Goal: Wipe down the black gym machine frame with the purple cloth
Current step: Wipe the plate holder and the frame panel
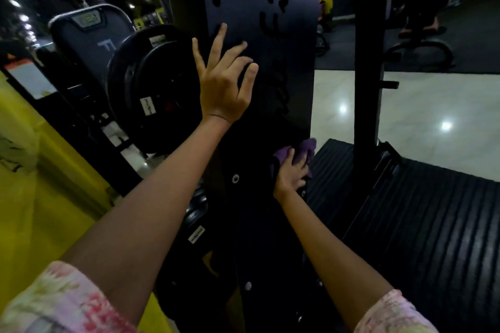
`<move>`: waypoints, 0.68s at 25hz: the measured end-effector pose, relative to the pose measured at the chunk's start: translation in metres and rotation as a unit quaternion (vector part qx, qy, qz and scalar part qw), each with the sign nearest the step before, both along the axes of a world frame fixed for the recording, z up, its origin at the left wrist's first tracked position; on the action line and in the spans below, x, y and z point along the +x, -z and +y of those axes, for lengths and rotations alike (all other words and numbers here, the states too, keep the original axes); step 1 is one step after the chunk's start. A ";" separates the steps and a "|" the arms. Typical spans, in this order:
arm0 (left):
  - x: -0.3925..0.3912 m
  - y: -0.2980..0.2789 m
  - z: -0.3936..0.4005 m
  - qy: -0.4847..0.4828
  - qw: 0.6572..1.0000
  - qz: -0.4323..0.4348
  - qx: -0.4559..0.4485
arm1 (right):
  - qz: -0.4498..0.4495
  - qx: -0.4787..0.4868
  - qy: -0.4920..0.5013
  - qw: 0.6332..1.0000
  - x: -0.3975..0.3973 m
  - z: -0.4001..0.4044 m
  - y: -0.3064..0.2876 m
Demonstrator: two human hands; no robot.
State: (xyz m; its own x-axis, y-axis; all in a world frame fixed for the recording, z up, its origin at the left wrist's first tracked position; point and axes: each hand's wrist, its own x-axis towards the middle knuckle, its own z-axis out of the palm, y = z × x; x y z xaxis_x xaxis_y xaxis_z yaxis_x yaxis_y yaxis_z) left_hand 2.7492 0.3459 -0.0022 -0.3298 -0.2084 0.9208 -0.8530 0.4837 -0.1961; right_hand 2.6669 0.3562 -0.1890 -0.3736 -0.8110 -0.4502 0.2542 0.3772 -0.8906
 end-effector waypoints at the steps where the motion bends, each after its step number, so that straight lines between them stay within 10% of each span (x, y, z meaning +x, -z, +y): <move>1: 0.000 0.001 0.000 0.014 1.000 0.004 -0.002 | -0.019 0.003 0.008 1.000 0.007 0.009 -0.002; 10: 0.003 0.000 0.001 0.033 0.998 0.038 0.039 | 0.200 -0.343 0.041 0.917 0.077 0.083 -0.080; 17: 0.022 0.026 0.007 0.042 0.997 -0.063 0.012 | 0.023 -0.031 0.011 0.999 0.086 0.098 0.043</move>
